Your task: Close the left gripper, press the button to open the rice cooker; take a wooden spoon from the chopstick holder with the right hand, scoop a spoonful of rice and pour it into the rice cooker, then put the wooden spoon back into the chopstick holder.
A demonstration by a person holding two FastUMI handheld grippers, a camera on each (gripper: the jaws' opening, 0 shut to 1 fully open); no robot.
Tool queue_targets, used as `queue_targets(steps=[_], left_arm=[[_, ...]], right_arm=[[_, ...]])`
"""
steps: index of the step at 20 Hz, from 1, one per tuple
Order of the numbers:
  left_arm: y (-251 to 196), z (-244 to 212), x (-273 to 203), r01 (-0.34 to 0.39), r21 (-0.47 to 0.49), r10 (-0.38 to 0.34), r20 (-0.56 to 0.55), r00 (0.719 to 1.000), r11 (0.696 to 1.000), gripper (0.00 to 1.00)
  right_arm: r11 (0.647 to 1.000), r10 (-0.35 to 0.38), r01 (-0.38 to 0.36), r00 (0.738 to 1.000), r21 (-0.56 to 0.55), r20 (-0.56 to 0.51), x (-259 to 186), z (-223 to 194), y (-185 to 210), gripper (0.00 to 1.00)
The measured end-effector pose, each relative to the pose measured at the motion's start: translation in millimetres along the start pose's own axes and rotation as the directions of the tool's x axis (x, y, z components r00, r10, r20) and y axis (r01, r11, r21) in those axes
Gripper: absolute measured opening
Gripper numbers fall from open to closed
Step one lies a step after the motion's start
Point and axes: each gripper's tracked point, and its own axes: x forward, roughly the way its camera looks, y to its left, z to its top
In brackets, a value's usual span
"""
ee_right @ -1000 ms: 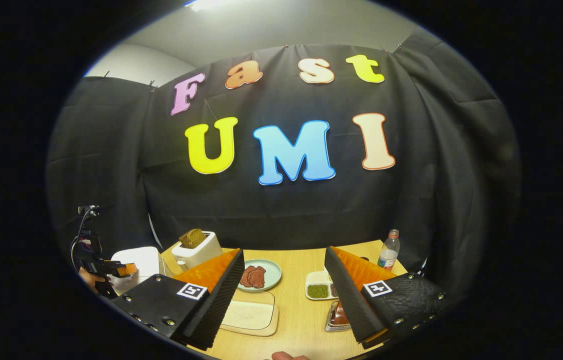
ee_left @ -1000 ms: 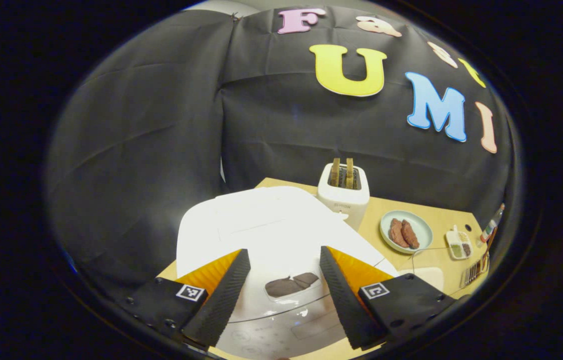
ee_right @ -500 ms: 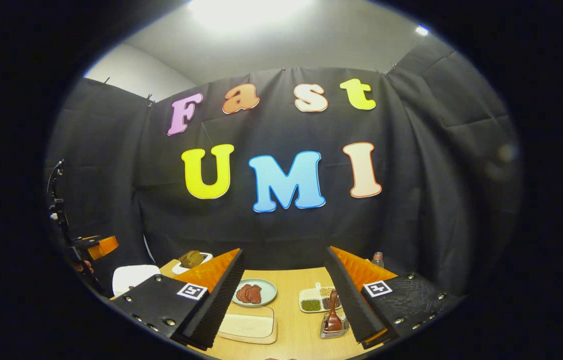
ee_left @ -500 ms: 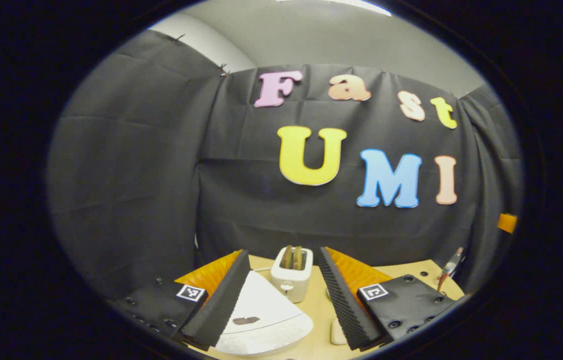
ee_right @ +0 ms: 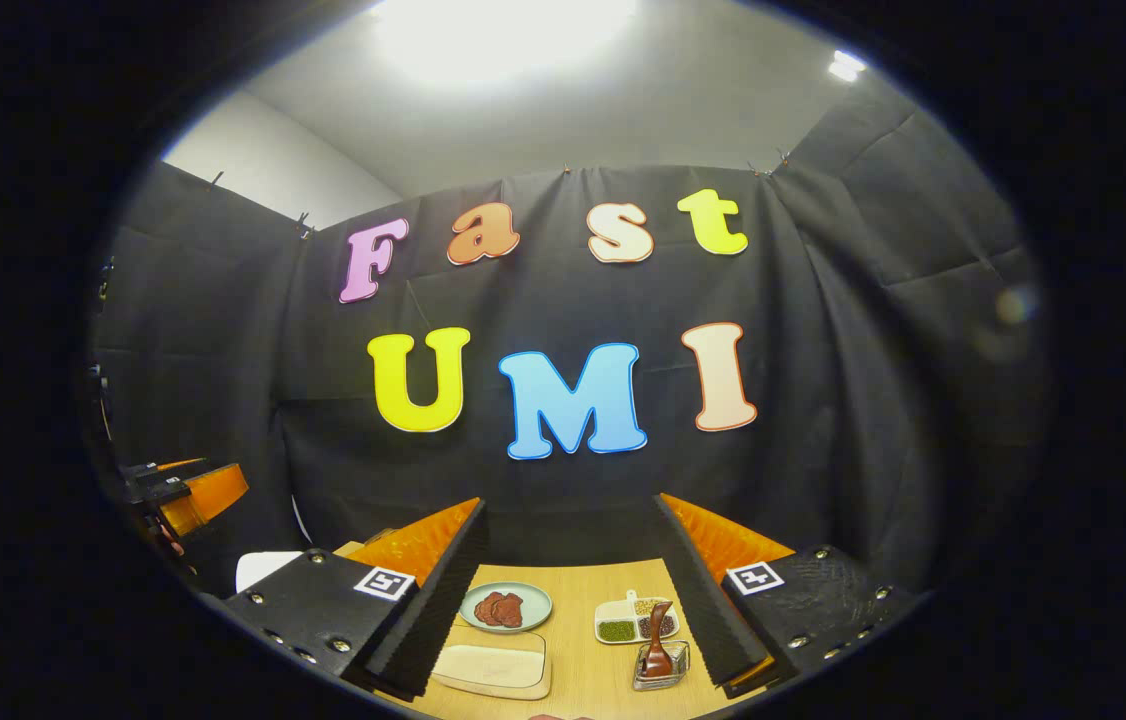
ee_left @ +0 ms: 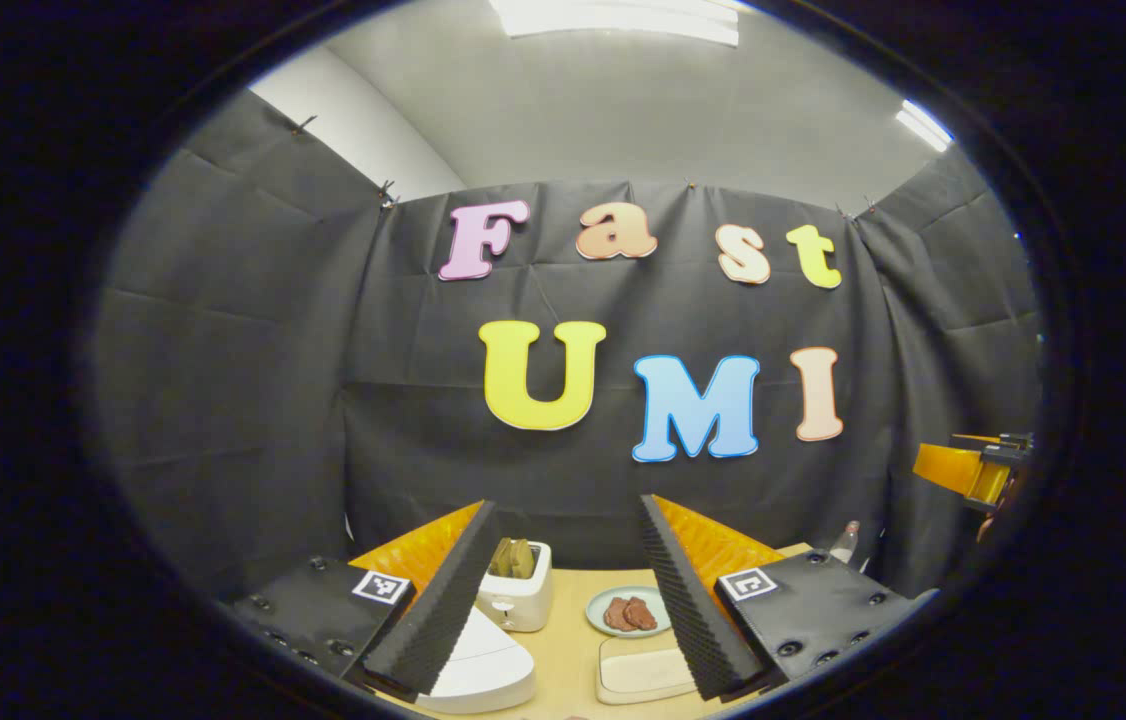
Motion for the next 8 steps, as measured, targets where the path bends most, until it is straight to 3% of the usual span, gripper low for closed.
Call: queue_targets(steps=[8], left_arm=[[-52, -6, 0, -0.023, -0.001, 0.023, -0.009, 1.000, 1.000, 0.96]], right_arm=[[0.999, 0.038, -0.038, 0.999, 0.027, -0.032, 9, -2, -36, 0.98]])
